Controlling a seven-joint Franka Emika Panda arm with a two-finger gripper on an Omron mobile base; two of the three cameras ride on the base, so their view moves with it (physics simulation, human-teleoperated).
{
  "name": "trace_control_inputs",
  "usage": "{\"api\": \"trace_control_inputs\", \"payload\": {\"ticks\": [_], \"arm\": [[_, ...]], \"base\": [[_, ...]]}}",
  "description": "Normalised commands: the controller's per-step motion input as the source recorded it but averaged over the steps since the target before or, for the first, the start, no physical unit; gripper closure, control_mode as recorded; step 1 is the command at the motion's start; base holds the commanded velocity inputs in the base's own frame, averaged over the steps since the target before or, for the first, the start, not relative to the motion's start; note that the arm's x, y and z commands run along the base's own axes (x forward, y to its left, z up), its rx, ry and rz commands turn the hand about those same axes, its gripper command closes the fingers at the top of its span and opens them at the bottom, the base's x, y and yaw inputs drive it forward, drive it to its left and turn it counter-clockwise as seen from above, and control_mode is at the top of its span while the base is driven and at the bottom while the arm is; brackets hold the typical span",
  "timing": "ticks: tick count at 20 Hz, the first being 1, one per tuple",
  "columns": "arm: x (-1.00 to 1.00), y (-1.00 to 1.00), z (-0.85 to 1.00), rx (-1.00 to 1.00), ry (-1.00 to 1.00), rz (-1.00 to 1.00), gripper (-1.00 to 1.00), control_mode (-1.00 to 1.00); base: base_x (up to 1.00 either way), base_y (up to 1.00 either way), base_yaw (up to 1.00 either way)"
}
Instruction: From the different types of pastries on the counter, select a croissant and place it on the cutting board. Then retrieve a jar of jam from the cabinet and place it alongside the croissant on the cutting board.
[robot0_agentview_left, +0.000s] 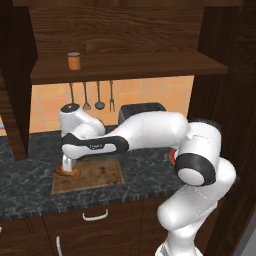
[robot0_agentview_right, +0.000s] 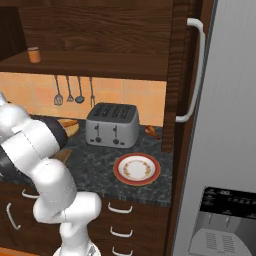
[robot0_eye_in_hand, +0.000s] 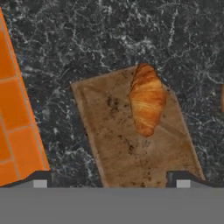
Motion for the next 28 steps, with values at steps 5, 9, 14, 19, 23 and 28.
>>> {"api": "trace_control_inputs", "payload": {"ticks": [5,9,14,19,23,28], "arm": [[-1.0,-0.58,0.38,0.39,-0.22,-0.06,-1.0,-1.0],[-0.53,-0.42,0.91,0.1,-0.27,-0.02,-1.0,-1.0],[-0.21,-0.24,1.0,0.09,-0.16,0.0,-1.0,-1.0],[0.0,-0.09,1.0,0.25,-0.02,-0.03,-1.0,-1.0],[0.0,-0.02,1.0,0.24,0.0,-0.04,-1.0,-1.0],[0.0,-0.02,1.0,0.23,0.0,-0.03,-1.0,-1.0]], "base": [[0.0,0.0,0.0],[0.0,0.0,0.0],[0.0,0.0,0.0],[0.0,0.0,0.0],[0.0,0.0,0.0],[0.0,0.0,0.0]]}}
